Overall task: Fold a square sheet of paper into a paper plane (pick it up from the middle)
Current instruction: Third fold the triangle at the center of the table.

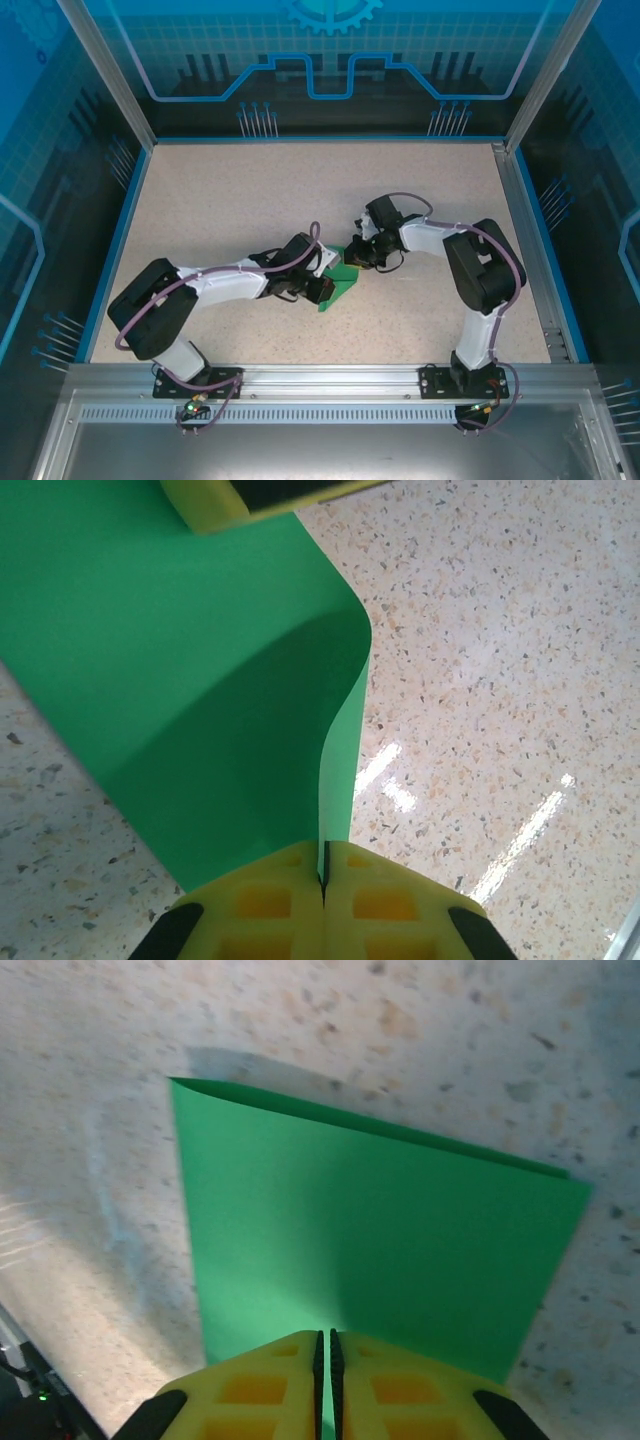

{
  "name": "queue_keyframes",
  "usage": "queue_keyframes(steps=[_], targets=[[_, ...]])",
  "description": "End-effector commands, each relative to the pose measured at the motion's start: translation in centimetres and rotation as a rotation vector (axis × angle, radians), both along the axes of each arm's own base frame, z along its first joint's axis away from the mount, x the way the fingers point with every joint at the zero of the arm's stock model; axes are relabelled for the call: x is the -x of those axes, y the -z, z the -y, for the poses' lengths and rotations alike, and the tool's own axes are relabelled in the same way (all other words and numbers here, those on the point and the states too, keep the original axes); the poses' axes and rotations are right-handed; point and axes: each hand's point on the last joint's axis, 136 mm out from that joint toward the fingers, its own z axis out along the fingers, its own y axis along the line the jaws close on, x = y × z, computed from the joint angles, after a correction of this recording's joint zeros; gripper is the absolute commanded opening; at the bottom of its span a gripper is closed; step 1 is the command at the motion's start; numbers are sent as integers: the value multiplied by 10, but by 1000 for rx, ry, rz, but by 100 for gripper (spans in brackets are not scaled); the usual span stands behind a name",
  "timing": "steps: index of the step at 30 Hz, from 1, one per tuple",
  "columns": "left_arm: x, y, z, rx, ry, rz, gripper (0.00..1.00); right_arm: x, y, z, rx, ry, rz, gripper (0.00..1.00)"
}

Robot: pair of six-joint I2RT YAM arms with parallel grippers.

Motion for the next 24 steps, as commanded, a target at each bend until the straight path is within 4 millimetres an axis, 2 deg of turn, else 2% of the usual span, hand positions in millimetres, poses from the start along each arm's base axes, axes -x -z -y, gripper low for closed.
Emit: queue_keyframes(steps=[1,8,15,24], targets=[[1,-4,-2,41,2,-31,5,5,12,1,73,-45,-19,13],[-6,0,-8,34,0,-64,6,11,25,3,137,-84,-38,13],[-14,4,-16,25,-24,-76,7,10,23,2,136,-83,-33,14],[-21,9,-10,35,-11,-84,8,11,22,2,132,-81,-35,15]])
